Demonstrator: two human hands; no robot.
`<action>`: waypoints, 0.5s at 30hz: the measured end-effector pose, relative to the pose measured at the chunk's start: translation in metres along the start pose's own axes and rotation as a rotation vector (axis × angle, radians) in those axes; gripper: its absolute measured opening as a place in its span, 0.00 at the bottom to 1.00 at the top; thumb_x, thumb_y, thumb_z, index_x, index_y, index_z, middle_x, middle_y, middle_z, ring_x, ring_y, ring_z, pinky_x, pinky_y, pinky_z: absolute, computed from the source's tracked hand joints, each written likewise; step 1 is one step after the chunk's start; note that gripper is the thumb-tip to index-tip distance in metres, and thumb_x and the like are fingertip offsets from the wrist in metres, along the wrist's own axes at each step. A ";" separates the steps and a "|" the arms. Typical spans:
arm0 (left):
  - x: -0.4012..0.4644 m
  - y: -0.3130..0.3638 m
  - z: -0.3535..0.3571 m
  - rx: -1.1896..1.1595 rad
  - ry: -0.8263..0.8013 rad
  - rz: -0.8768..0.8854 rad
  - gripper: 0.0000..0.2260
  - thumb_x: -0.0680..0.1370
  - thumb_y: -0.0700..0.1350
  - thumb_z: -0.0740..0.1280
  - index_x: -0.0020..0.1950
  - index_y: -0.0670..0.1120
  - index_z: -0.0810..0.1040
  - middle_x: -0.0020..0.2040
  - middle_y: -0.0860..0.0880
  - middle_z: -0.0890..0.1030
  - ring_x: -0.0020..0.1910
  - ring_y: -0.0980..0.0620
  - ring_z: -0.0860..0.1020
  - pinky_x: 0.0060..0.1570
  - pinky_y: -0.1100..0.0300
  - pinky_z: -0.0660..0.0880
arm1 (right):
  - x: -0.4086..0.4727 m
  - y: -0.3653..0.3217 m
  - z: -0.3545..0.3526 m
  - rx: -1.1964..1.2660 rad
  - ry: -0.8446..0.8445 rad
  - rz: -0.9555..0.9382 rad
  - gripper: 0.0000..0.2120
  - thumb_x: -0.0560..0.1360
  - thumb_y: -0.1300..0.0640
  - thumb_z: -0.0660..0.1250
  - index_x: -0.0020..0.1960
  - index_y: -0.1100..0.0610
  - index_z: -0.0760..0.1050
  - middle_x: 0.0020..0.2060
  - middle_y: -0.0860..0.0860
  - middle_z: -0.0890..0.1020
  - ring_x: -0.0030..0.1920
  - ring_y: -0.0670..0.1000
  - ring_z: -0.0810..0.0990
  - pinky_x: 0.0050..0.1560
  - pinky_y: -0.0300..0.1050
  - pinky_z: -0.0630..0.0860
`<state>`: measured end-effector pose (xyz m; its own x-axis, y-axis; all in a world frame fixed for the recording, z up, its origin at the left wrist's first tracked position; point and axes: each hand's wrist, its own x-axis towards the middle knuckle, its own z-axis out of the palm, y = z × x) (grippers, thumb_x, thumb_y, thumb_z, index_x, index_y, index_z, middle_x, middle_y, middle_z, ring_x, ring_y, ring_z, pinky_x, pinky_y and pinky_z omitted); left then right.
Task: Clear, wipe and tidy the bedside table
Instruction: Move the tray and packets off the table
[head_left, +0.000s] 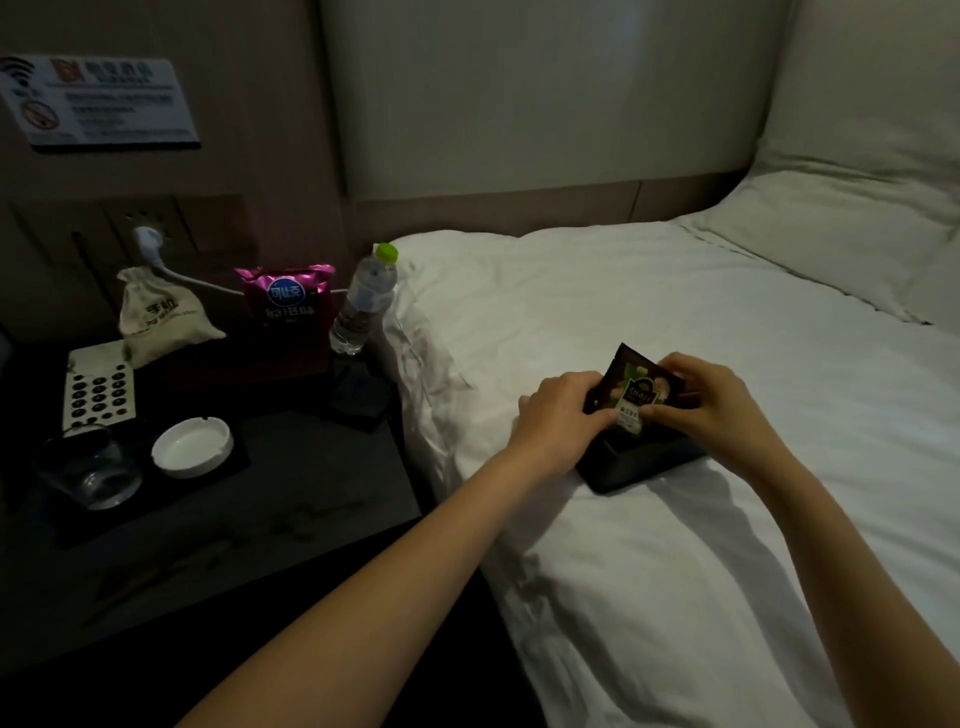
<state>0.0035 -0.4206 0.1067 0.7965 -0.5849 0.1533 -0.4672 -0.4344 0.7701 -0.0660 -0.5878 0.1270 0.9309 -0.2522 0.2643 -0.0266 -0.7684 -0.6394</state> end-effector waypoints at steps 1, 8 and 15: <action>0.000 0.001 0.000 0.066 -0.001 0.009 0.06 0.78 0.48 0.67 0.52 0.47 0.79 0.49 0.49 0.83 0.51 0.46 0.78 0.54 0.47 0.72 | 0.001 0.001 0.001 -0.051 -0.005 -0.015 0.10 0.68 0.63 0.77 0.46 0.59 0.77 0.40 0.54 0.81 0.42 0.56 0.81 0.42 0.55 0.79; 0.001 0.011 0.002 0.323 -0.077 0.078 0.06 0.81 0.45 0.57 0.47 0.47 0.72 0.45 0.48 0.75 0.54 0.44 0.71 0.52 0.46 0.63 | 0.012 0.000 0.002 -0.243 -0.051 -0.080 0.05 0.74 0.60 0.72 0.47 0.63 0.80 0.47 0.55 0.77 0.47 0.55 0.75 0.48 0.51 0.73; -0.003 0.005 0.003 0.245 0.012 0.073 0.16 0.81 0.45 0.60 0.69 0.48 0.69 0.63 0.46 0.69 0.64 0.46 0.64 0.61 0.48 0.68 | 0.020 0.000 0.004 -0.489 -0.160 -0.166 0.06 0.71 0.61 0.75 0.48 0.60 0.84 0.54 0.54 0.79 0.57 0.57 0.74 0.52 0.57 0.75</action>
<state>-0.0026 -0.4234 0.1083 0.7608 -0.6136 0.2114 -0.6017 -0.5448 0.5841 -0.0461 -0.5903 0.1298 0.9799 -0.0410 0.1954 -0.0058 -0.9841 -0.1777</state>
